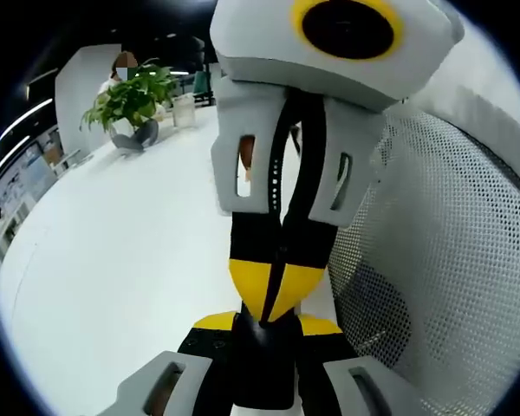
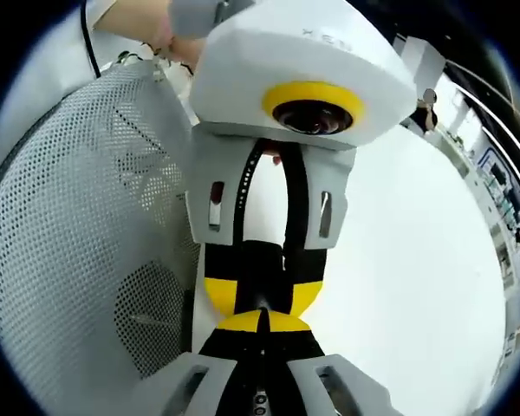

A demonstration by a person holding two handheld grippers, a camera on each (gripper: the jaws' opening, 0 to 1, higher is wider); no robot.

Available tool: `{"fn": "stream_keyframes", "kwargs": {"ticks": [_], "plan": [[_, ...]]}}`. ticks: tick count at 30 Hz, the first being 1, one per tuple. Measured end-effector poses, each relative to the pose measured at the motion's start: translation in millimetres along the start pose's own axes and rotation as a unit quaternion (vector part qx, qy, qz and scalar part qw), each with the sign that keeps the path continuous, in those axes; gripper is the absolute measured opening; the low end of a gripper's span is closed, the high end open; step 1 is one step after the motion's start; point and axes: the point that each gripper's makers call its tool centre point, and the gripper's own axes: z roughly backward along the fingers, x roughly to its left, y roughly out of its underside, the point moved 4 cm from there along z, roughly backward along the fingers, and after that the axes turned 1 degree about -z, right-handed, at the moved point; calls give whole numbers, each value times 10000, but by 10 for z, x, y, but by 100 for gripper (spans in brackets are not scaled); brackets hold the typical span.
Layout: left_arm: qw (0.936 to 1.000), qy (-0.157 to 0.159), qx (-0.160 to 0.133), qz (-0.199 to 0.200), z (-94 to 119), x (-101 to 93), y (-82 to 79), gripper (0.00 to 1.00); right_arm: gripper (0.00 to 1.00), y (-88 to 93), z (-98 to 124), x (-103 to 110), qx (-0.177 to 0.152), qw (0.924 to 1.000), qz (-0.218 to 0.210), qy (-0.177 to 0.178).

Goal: Press the specified remote control buttons in sequence, fully releasing each button before pressing the next.

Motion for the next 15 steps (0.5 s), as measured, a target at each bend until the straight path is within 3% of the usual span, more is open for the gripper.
{"fn": "stream_keyframes", "kwargs": {"ticks": [8, 10, 15], "plan": [[10000, 18, 15, -7, -1, 3, 3, 23, 0, -26, -38, 23, 78, 9958, 898, 126], [10000, 25, 19, -13, 0, 5, 5, 23, 0, -31, -40, 22, 76, 9963, 831, 203], [10000, -6, 64, -27, 2, 14, 7, 23, 0, -32, -35, -10, -61, 9995, 118, 291]]}}
